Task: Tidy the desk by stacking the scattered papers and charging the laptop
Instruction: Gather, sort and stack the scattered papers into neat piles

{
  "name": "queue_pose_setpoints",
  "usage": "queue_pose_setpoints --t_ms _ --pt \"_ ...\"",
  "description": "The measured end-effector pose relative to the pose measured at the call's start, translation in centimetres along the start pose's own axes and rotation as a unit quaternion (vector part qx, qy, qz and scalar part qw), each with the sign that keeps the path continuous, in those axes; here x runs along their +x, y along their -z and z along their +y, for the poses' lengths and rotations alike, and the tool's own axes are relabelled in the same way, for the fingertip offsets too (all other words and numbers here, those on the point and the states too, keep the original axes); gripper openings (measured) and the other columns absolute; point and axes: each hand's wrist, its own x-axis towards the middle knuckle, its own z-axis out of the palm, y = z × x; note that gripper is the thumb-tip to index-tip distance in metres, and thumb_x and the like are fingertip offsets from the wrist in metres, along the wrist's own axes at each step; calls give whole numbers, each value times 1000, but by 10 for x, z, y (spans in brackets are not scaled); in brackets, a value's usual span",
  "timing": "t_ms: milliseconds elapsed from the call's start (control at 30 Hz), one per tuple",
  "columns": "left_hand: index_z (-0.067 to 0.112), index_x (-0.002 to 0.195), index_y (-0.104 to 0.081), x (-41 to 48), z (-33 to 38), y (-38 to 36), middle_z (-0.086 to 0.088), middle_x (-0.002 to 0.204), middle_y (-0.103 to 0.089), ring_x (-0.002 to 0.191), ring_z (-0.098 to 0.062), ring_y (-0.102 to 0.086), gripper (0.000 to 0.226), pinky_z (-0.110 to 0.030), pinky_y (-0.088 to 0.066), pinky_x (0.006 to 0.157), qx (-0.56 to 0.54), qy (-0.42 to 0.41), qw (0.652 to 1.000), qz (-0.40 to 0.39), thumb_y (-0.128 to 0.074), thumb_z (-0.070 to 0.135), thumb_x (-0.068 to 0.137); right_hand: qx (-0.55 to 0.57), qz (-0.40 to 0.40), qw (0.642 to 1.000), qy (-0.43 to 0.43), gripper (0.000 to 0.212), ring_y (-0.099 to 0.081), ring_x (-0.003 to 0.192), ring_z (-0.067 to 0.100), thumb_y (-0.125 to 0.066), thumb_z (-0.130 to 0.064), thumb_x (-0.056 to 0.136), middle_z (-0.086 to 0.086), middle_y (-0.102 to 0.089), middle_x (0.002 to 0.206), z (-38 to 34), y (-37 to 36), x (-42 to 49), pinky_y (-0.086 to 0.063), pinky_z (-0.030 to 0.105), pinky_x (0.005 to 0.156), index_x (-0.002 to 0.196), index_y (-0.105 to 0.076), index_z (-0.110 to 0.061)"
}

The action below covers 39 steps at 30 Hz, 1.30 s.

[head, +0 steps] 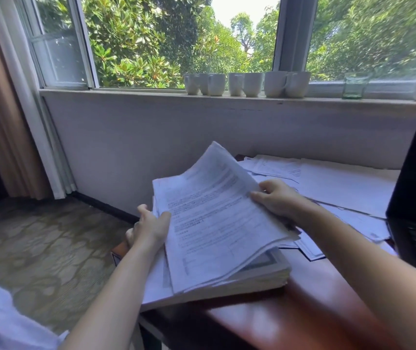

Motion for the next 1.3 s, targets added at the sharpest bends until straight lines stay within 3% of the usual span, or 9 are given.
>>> queue_pose_setpoints --t_ms 67,167,300,433,500,633,833,1067,1300 --pt "11 136 -29 1 1 1 -10 133 -53 126 -29 -45 88 -35 -26 102 22 11 999 -21 -29 49 58 -9 10 1000 -12 20 -54 72 19 -52 -25 93 5 -57 82 6 -15 -9 -38 27 59 77 -55 -12" --pt "15 115 -36 3 -1 5 -7 126 -55 119 -29 -49 68 -35 -31 101 45 10 997 -56 -34 49 56 -28 28 999 -20 23 -56 91 26 -47 -27 94 6 -58 94 12 -39 -22 -44 32 74 84 -55 -9" --pt "13 118 -36 7 -6 8 -8 129 -52 119 -30 -50 67 -40 -35 105 28 -1 995 -100 -47 48 61 -125 26 992 -21 21 -48 89 25 -41 -33 95 2 -52 94 13 -44 -28 -37 33 72 83 -44 -16" --pt "11 124 -33 4 -9 -1 -9 131 -52 123 -31 -44 43 -38 -31 100 132 -42 990 -17 -46 37 92 -192 52 980 2 32 -46 112 25 -40 -37 96 4 -54 121 25 -34 -12 -39 36 84 118 -50 -16" --pt "11 125 -27 2 -10 -5 -10 131 -52 122 -31 -45 43 -40 -30 98 146 -60 987 12 -44 34 93 -236 82 968 6 39 -40 122 26 -42 -36 95 6 -49 131 40 -24 4 -36 37 94 128 -48 -17" --pt "15 113 -29 3 -13 -8 -9 125 -54 117 -31 -47 30 -41 -31 96 155 -82 984 26 -41 35 94 -328 124 934 -71 48 -38 125 32 -46 -35 91 10 -43 138 79 3 30 -33 39 101 134 -43 -15" --pt "16 124 -37 4 -16 -9 -6 125 -56 118 -30 -47 39 -41 -31 97 164 -96 981 38 -40 40 94 -289 180 918 -204 47 -39 123 35 -43 -42 90 15 -47 131 117 17 43 -31 41 98 125 -48 -11" --pt "18 125 -39 4 -17 -8 -5 124 -58 116 -29 -49 38 -41 -31 97 149 -100 983 45 -41 40 94 -296 219 910 -189 47 -51 117 33 -22 -35 102 16 -58 126 124 22 46 -38 37 95 122 -59 -12" --pt "20 124 -39 5 -16 -8 -4 122 -58 115 -29 -50 37 -40 -31 95 150 -102 982 49 -41 41 94 -208 303 927 -72 46 -58 95 43 -32 -32 102 28 -64 102 114 25 25 -38 39 71 98 -64 1"
